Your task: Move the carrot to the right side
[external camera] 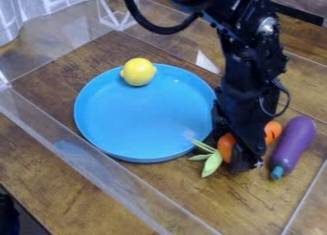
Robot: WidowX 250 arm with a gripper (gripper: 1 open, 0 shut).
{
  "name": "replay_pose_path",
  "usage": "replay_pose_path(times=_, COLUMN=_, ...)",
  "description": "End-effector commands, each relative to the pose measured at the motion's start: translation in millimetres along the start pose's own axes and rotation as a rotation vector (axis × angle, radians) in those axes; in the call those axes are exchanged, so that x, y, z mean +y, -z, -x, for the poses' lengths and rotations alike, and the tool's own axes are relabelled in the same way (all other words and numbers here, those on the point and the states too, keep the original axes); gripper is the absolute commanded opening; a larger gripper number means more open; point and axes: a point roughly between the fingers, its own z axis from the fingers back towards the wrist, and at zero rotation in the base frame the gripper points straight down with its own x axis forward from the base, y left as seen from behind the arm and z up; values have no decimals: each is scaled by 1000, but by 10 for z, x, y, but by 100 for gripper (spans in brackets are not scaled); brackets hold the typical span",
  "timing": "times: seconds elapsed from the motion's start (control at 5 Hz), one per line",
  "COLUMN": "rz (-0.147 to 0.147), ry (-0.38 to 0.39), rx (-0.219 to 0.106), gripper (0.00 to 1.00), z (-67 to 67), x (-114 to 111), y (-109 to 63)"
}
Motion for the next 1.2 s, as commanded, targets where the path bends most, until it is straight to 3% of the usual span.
replay_pose_path(times=0.0, rz=-7, ry=-22, rx=-29, gripper=0, z=-6, x=65, y=-106)
replay_pose_path(times=1.0, rz=66, ry=-47, rx=-24, gripper=0, z=108, x=-63, y=-104)
